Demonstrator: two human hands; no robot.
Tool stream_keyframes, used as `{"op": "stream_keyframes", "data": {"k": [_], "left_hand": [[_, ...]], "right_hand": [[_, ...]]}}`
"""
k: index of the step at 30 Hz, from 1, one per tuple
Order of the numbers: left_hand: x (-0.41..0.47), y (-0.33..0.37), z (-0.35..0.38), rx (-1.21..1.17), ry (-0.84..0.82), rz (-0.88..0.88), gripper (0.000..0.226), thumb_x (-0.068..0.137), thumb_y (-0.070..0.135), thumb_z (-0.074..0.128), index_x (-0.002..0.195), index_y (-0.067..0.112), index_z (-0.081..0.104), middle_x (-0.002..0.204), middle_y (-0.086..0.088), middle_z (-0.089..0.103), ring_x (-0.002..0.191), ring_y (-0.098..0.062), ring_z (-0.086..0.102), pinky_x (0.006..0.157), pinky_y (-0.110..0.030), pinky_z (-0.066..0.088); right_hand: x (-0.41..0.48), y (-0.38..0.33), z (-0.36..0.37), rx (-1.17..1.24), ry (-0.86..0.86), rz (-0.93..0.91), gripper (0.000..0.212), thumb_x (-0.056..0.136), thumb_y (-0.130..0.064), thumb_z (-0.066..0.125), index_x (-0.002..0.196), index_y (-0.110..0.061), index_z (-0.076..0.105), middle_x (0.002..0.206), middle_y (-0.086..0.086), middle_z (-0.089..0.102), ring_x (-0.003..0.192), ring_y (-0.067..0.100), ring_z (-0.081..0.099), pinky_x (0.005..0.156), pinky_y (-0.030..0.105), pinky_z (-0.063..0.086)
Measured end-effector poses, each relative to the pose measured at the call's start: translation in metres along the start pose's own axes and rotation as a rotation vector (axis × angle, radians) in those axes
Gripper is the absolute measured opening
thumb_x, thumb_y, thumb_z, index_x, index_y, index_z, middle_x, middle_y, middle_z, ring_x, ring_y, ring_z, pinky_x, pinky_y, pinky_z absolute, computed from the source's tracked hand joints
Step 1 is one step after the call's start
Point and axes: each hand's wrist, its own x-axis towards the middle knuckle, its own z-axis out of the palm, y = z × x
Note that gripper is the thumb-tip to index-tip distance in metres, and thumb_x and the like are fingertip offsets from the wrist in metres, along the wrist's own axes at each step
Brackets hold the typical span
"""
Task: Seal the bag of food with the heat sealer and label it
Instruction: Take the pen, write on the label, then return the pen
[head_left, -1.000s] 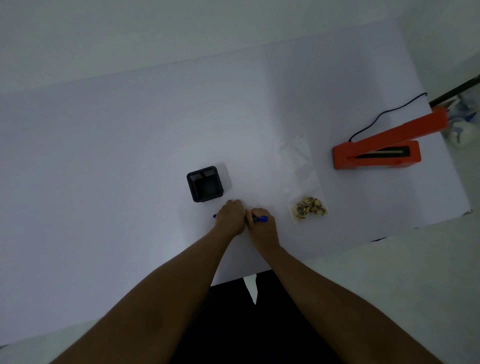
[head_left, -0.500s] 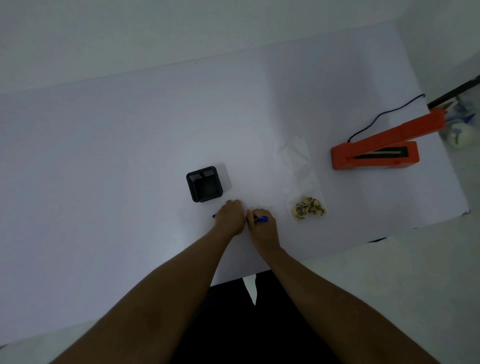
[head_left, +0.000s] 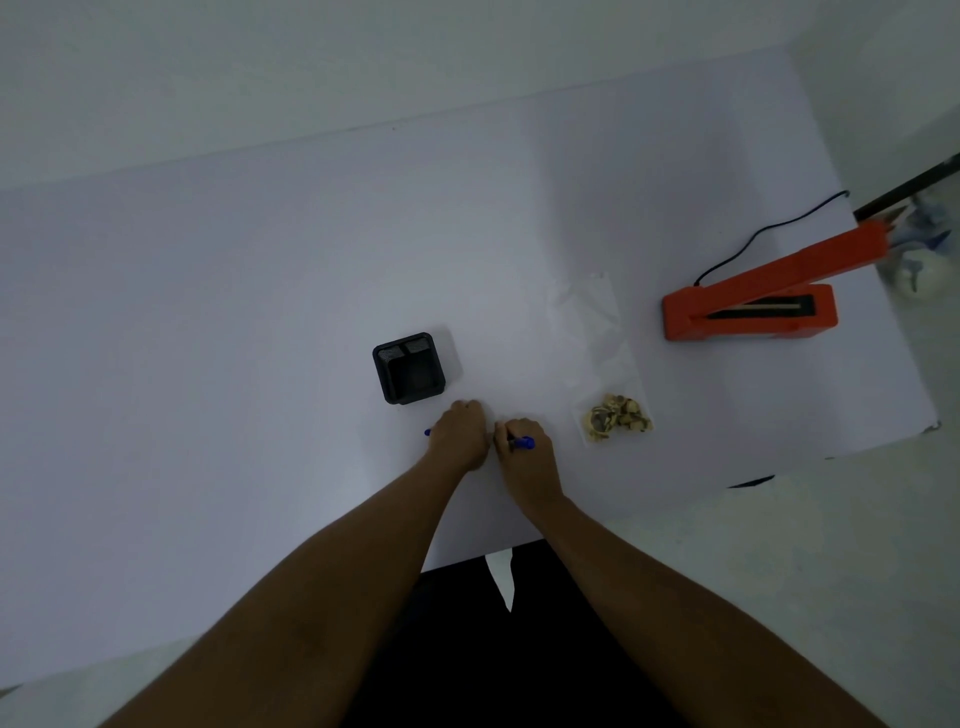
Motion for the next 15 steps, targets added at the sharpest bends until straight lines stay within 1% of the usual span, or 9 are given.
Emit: {"op": "stream_keyframes", "data": {"k": [1, 2, 3, 5, 8, 12, 15], "left_hand": [[-0.0001, 0.0000, 0.0000, 0.001, -0.001, -0.003, 0.041, 0.089, 0.014, 0.064, 0.124, 0.004, 0.046, 0.125, -0.019, 0.049, 0.108, -0.031, 0.056, 0.088, -0.038, 0.049], [0.0001, 0.0000, 0.0003, -0.001, 0.001, -0.006, 0.042, 0.089, 0.015, 0.064, 0.125, 0.004, 0.045, 0.126, -0.019, 0.049, 0.109, -0.031, 0.055, 0.088, -0.038, 0.049], [0.0003, -0.0001, 0.0006, -0.002, 0.001, -0.008, 0.044, 0.089, 0.016, 0.064, 0.126, 0.003, 0.044, 0.127, -0.019, 0.048, 0.110, -0.031, 0.055, 0.088, -0.038, 0.048], [-0.0002, 0.0001, 0.0002, 0.002, -0.002, -0.011, 0.046, 0.089, 0.015, 0.065, 0.128, 0.004, 0.044, 0.128, -0.019, 0.048, 0.111, -0.032, 0.055, 0.088, -0.038, 0.048], [0.0000, -0.0004, 0.0007, 0.004, -0.001, -0.007, 0.044, 0.088, 0.015, 0.066, 0.125, 0.004, 0.045, 0.126, -0.018, 0.049, 0.109, -0.031, 0.055, 0.087, -0.037, 0.048], [-0.0004, 0.0006, 0.0008, 0.009, -0.002, -0.012, 0.046, 0.088, 0.016, 0.066, 0.127, 0.004, 0.044, 0.126, -0.018, 0.048, 0.110, -0.030, 0.055, 0.086, -0.036, 0.048], [-0.0007, 0.0005, 0.0008, 0.016, -0.001, -0.006, 0.041, 0.089, 0.011, 0.061, 0.126, 0.004, 0.044, 0.126, -0.019, 0.048, 0.109, -0.031, 0.055, 0.085, -0.036, 0.047]], "right_hand": [[-0.0001, -0.0003, -0.0002, 0.007, 0.005, 0.010, 0.047, 0.092, 0.005, 0.056, 0.062, -0.027, 0.040, 0.061, -0.016, 0.037, 0.059, 0.006, 0.038, 0.063, 0.008, 0.033], [0.0002, -0.0002, -0.0002, 0.013, 0.008, 0.032, 0.045, 0.093, 0.004, 0.056, 0.061, -0.025, 0.042, 0.060, -0.015, 0.037, 0.058, 0.007, 0.038, 0.063, 0.005, 0.033], [0.0006, 0.0001, 0.0006, 0.018, 0.012, 0.051, 0.041, 0.093, 0.003, 0.056, 0.061, -0.019, 0.044, 0.060, -0.011, 0.038, 0.058, 0.010, 0.038, 0.063, 0.006, 0.032], [0.0000, 0.0002, 0.0022, 0.020, 0.004, 0.065, 0.036, 0.093, 0.003, 0.055, 0.063, -0.014, 0.047, 0.061, -0.001, 0.043, 0.061, 0.016, 0.041, 0.062, 0.013, 0.032], [-0.0008, 0.0023, 0.0031, 0.022, 0.007, 0.067, 0.034, 0.094, 0.001, 0.056, 0.063, -0.011, 0.049, 0.061, 0.009, 0.048, 0.064, 0.018, 0.044, 0.062, 0.021, 0.033], [0.0008, 0.0044, 0.0021, 0.022, 0.029, 0.073, 0.035, 0.094, 0.000, 0.055, 0.064, -0.014, 0.047, 0.062, 0.005, 0.045, 0.064, 0.014, 0.041, 0.064, 0.017, 0.030], [-0.0026, 0.0078, 0.0069, -0.036, -0.023, 0.011, 0.031, 0.094, -0.002, 0.052, 0.063, -0.008, 0.051, 0.063, 0.002, 0.046, 0.064, 0.007, 0.035, 0.063, 0.015, 0.028]]}}
